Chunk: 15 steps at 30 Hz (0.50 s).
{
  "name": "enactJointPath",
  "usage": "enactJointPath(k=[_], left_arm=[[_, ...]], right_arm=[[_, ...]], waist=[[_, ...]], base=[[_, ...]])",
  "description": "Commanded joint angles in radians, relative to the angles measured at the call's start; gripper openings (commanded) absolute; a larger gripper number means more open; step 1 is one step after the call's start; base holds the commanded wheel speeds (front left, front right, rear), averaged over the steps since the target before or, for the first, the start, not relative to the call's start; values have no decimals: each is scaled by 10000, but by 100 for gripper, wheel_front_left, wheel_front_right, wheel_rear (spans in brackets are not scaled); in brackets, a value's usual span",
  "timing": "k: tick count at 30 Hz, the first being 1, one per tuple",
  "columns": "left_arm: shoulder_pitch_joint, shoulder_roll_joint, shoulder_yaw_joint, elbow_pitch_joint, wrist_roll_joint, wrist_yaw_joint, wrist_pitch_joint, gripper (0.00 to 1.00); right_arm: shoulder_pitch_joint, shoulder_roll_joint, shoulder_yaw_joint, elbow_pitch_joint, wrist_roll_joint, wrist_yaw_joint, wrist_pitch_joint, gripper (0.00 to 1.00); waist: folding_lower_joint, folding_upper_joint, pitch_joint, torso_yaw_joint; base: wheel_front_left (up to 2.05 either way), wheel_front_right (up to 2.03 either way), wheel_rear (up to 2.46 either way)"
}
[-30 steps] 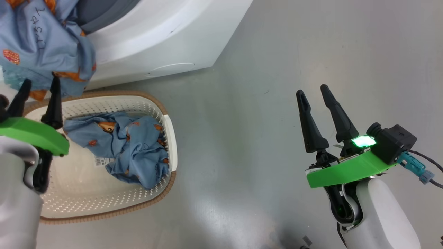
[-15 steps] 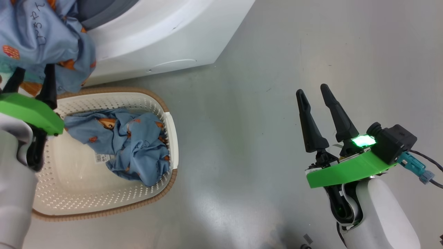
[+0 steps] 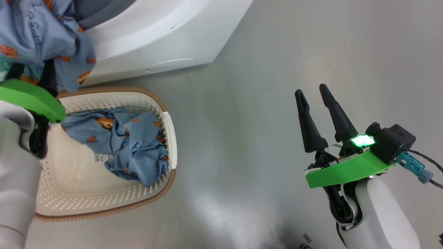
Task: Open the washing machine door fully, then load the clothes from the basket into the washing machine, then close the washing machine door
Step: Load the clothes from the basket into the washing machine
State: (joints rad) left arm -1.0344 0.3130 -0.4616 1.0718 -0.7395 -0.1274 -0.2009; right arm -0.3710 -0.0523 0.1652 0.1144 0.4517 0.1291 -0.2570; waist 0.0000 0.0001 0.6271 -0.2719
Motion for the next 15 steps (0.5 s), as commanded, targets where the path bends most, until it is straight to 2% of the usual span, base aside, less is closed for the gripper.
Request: enactJointPath(k=[1, 4, 5, 6, 15], left_arm=[[-290, 393, 138, -89, -84, -32, -156, 92], [-300, 352, 50, -43, -200, -32, -258, 44], [-291, 348, 5, -44, -223, -32, -288, 18], [-270, 344, -47, -52, -248, -32, -314, 0], [23, 497, -720, -505, -409, -32, -483, 0]], right_arm=[[63, 20, 205, -213, 131, 16, -48, 100], [73, 20, 178, -203, 102, 16, -48, 100], [64, 20, 183, -198, 88, 16, -48, 100], [55, 20, 205, -197, 77, 16, -48, 100], [42, 20, 196, -147, 46, 16, -48, 100]], waist=[[0, -1, -11, 6], [0, -1, -37, 46], [0, -1, -41, 62], [0, -1, -47, 78], [0, -1, -131, 162]], base=[[0, 0, 0], [0, 0, 0], [0, 0, 0], [0, 0, 0], [0, 0, 0]])
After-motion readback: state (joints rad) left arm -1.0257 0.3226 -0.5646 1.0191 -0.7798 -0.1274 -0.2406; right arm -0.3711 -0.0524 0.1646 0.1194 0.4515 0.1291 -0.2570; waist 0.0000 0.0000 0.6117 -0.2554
